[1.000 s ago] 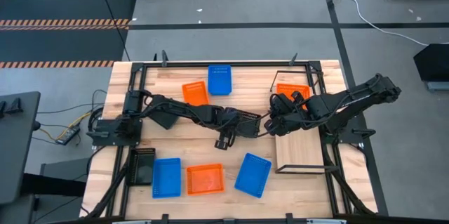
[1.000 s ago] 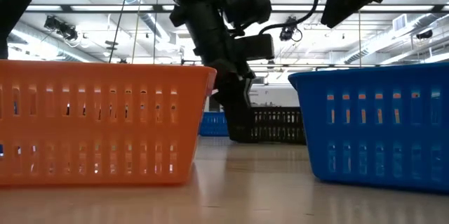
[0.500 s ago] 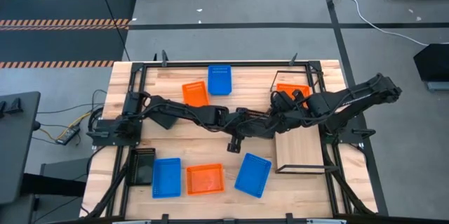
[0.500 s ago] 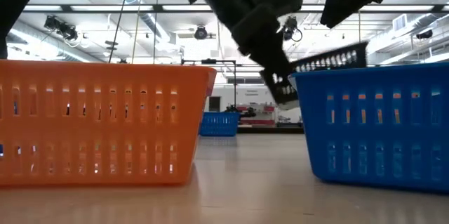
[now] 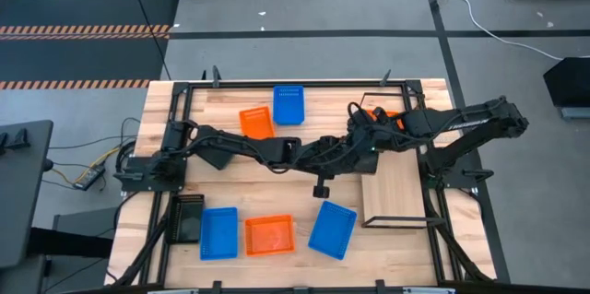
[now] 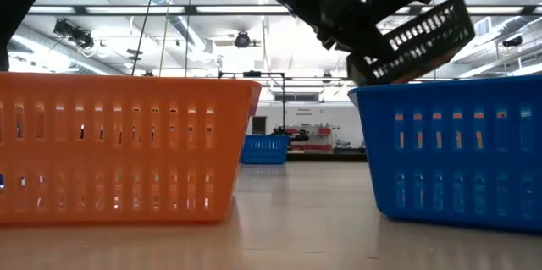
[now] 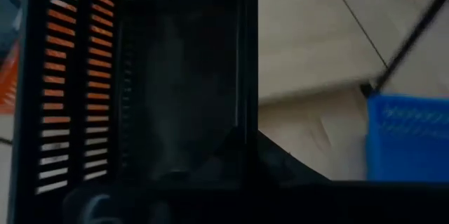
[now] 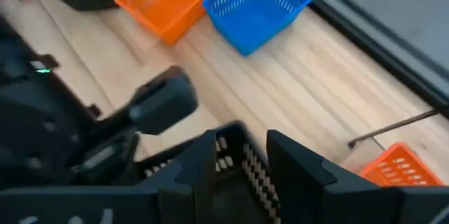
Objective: Stack baskets on shelf by color
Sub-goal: Put the right black bin on the shelf
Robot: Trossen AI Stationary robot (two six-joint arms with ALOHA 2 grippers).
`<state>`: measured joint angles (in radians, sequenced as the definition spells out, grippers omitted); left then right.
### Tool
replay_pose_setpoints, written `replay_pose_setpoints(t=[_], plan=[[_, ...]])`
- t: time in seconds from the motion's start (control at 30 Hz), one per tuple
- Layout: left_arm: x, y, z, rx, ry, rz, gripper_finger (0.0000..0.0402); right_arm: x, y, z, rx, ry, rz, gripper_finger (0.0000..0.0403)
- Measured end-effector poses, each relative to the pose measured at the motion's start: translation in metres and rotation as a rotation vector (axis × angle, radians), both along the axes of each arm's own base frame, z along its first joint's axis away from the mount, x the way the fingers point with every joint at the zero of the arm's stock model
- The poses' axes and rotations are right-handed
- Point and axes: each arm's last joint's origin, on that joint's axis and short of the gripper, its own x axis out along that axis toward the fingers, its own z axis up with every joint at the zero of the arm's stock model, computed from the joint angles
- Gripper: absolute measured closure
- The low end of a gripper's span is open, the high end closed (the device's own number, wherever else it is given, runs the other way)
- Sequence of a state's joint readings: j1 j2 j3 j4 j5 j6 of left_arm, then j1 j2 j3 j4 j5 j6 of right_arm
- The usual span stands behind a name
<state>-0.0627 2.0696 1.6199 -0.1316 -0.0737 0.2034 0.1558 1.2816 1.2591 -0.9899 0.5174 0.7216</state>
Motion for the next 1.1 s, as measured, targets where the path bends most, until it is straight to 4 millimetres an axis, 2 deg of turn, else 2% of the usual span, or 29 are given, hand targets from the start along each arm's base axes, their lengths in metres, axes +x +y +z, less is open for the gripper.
replay_pose_setpoints(t=[0.27, 0.4, 0.57, 0.93, 1.1], plan=[[0.006, 0.008, -0.012, 0.001, -0.007, 0.018, 0.0393, -0.026, -0.008, 0.020, 0.103, 0.210, -0.019, 0.0269], [0.009, 0.009, -0.015, -0.001, -0.022, 0.013, 0.0393, -0.038, -0.008, 0.021, 0.212, 0.328, -0.005, 0.0269], [0.014, 0.008, -0.018, -0.004, -0.064, 0.001, 0.0392, -0.037, -0.002, 0.019, 0.303, 0.345, 0.007, 0.0269], [0.022, 0.008, -0.031, -0.030, -0.110, -0.001, 0.0391, -0.036, 0.007, 0.018, 0.383, 0.351, 0.058, 0.0269], [0.026, 0.007, -0.038, -0.032, -0.133, -0.003, 0.0390, -0.035, 0.012, 0.018, 0.396, 0.360, 0.144, 0.0269]])
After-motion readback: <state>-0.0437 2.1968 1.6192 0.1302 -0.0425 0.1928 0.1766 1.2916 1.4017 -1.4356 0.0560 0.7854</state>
